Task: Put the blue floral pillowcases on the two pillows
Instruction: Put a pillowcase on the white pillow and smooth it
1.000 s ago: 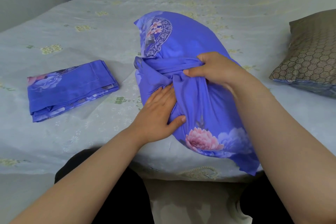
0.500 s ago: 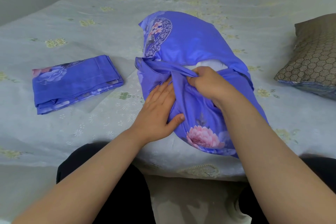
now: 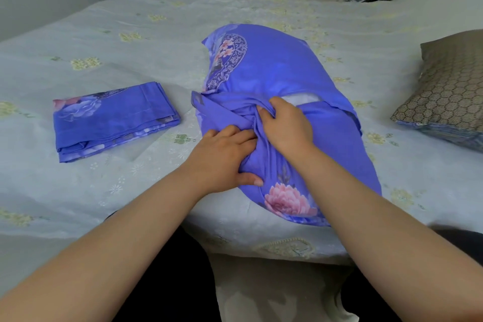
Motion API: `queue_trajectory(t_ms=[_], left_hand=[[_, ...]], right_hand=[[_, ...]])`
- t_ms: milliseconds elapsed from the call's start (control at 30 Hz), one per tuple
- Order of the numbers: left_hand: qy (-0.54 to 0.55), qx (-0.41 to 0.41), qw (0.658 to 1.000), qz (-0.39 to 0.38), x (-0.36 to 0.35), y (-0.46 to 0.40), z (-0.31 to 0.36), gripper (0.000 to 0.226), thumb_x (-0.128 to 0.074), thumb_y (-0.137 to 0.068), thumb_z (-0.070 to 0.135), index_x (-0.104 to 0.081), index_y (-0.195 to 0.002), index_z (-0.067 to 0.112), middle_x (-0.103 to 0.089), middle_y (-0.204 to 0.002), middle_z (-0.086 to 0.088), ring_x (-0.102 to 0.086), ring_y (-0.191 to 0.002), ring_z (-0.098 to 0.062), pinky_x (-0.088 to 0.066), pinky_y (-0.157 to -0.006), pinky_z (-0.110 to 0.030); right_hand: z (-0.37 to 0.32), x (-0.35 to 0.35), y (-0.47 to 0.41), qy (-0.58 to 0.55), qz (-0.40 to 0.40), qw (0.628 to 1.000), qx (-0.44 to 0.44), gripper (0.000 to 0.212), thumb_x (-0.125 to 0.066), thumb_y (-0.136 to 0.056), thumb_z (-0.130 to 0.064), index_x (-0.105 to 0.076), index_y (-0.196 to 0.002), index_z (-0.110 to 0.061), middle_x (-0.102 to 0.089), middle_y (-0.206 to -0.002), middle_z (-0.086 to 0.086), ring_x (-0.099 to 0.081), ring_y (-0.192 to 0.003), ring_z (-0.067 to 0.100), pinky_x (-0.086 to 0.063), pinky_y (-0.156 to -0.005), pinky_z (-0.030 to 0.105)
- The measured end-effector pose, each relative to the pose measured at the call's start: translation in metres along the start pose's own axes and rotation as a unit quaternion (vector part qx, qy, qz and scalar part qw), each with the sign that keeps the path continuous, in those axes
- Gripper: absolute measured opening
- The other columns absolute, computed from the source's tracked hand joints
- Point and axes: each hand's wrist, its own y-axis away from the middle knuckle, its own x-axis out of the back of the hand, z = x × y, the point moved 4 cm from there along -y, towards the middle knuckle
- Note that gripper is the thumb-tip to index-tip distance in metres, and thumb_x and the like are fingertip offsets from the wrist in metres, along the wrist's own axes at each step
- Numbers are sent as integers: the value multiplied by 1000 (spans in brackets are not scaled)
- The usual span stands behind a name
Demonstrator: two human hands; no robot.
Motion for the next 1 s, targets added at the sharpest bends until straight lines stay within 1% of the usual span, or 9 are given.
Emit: queue_trajectory(t_ms=[133, 267, 367, 533, 667, 733, 833, 933, 1000], left_hand=[[-101, 14, 984, -146, 0, 2, -3, 78, -71, -66, 57, -43, -133, 27, -42, -135, 16, -36, -120, -17, -33, -88, -31], [-146, -20, 982, -119, 0, 14, 2, 35, -74, -61, 45, -67, -88, 23, -63, -87, 10, -52, -94, -19, -35, -75, -29], [-139, -20, 987, -82, 8, 31, -2, 27, -76, -43, 41, -59, -54, 24, -54, -54, 11, -52, -65, -18, -33, -59, -24], [-133, -18, 991, -24, 23, 63, -6, 21, -72, -49, 26, -58, -65, 23, -54, -65, 7, -55, -67, -22, -37, -57, -27], [-142, -31, 989, 8, 29, 82, -16, 20, -43, -61, 15, -56, -72, 25, -54, -72, 6, -52, -71, -22, -27, -63, -30], [-149, -37, 988, 34, 31, 83, -19, 20, -39, -64, 13, -55, -72, 22, -54, -72, 5, -50, -74, -23, -28, -68, -31], [-158, -51, 982, 91, 31, 84, -20, 14, -50, -67, 8, -57, -74, 18, -56, -77, 0, -53, -82, -26, -35, -81, -32], [-159, -40, 979, 121, 35, 80, -21, 12, -54, -71, 6, -60, -77, 15, -59, -84, -4, -56, -84, -28, -37, -85, -33], [-156, -37, 981, 108, 36, 76, -19, 13, -52, -71, 7, -60, -76, 15, -59, -81, -4, -56, -78, -28, -38, -78, -33]], right_hand=[[0, -10, -1, 61, -17, 998, 23, 23, -43, -96, -36, -51, -92, -15, -64, -102, 11, -56, -98, 35, -34, -65, 35], [8, -20, 2, 166, -29, 985, 48, 33, -39, -98, -44, -51, -106, -14, -66, -104, 13, -60, -97, 35, -33, -64, 35], [9, -22, 2, 191, -35, 979, 57, 37, -36, -98, -47, -51, -107, -15, -67, -102, 14, -62, -95, 35, -34, -63, 34], [10, -13, 1, 133, -9, 991, 13, 37, -38, -97, -48, -54, -114, -18, -67, -103, 11, -60, -99, 32, -34, -65, 33], [3, -13, 3, 114, -20, 993, -4, 40, -44, -94, -52, -55, -111, -18, -66, -104, 10, -59, -100, 31, -35, -66, 33], [-7, -11, 3, 205, -34, 978, 15, 45, -45, -93, -52, -52, -117, -15, -59, -114, 10, -56, -106, 31, -36, -69, 34], [-30, -2, 1, 348, -9, 936, 49, 43, -50, -92, -48, -56, -120, -15, -41, -131, 9, -37, -122, 32, -31, -94, 40], [-55, -3, 1, 355, 6, 926, 125, 37, -51, -93, -40, -59, -118, -15, -34, -137, 9, -26, -129, 32, -20, -107, 45], [-62, -16, 0, 306, -82, 932, 174, 44, -46, -94, -46, -53, -123, -14, -45, -134, 10, -38, -125, 31, -29, -101, 41]])
